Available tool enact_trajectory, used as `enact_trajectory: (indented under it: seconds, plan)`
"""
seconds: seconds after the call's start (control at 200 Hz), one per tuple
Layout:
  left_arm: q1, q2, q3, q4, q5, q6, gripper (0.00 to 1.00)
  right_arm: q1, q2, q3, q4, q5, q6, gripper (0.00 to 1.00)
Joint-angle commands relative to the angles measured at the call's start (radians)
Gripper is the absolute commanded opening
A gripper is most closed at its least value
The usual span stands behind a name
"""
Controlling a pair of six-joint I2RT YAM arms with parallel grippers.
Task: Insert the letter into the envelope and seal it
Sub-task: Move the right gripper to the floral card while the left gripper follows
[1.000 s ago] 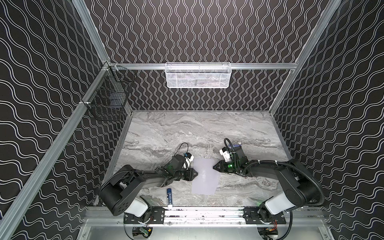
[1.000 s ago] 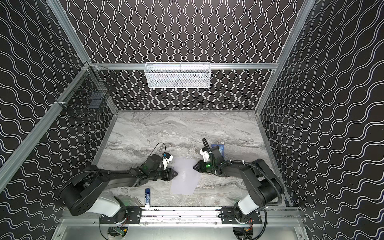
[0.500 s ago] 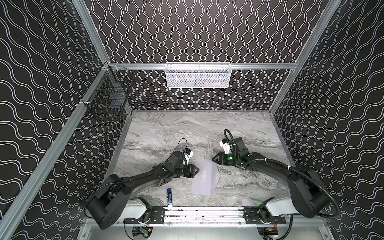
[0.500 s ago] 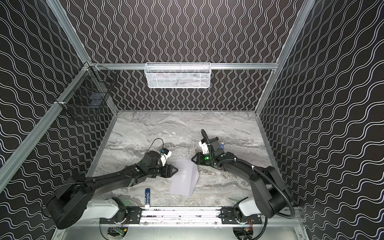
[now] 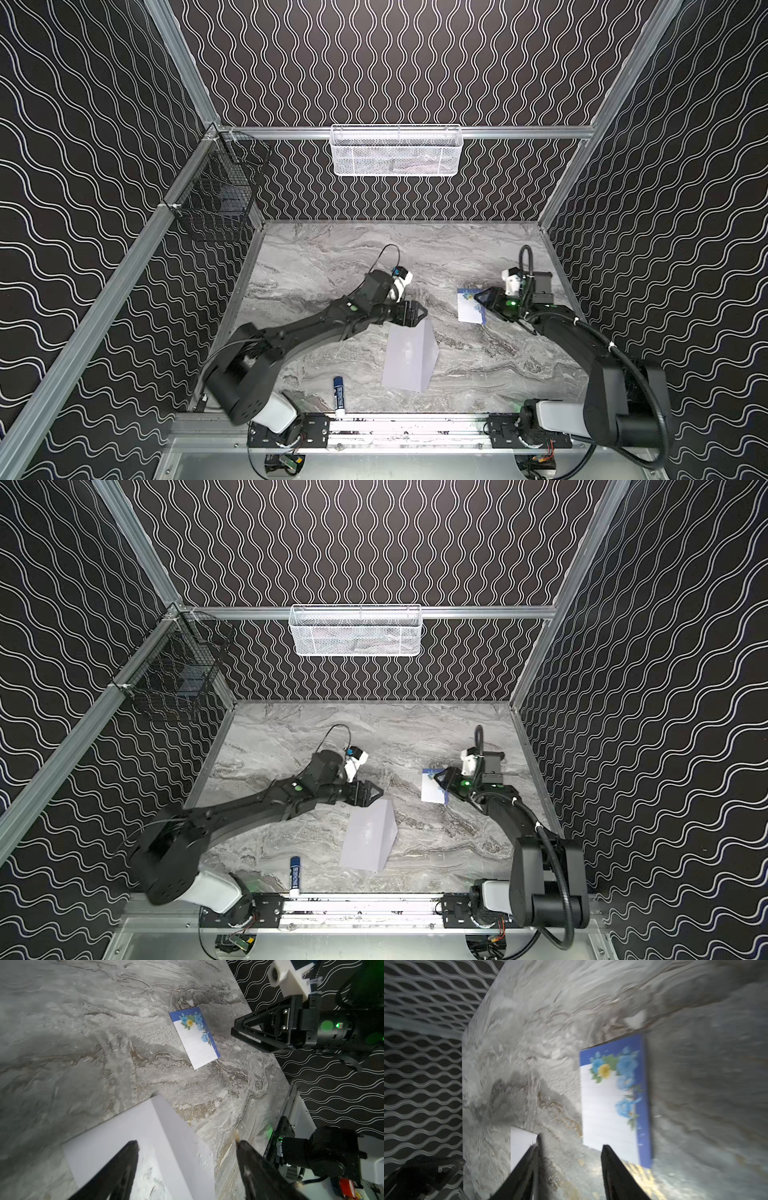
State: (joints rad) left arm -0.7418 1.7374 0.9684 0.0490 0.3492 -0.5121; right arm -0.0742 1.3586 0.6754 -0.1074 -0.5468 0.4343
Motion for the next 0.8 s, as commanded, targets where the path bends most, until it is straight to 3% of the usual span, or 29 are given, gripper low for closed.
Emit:
enact_trajectory:
  seconds: [0.0,0.415,0.796]
  plan:
    - [-0.008,0.107,0.109,0.014,0.07,0.019,0.78,-0.074,0.051,0.002,0.091,-0.116,0.008,0.52]
    - [-0.047,0.502,0.496,-0.047,0.182,-0.038,0.76,-0.138,0.154,-0.075,0.209,-0.162,0.059,0.54]
    - [-0.073,0.707,0.651,-0.047,0.258,-0.097,0.72,-0.137,0.201,-0.121,0.261,-0.195,0.068,0.51]
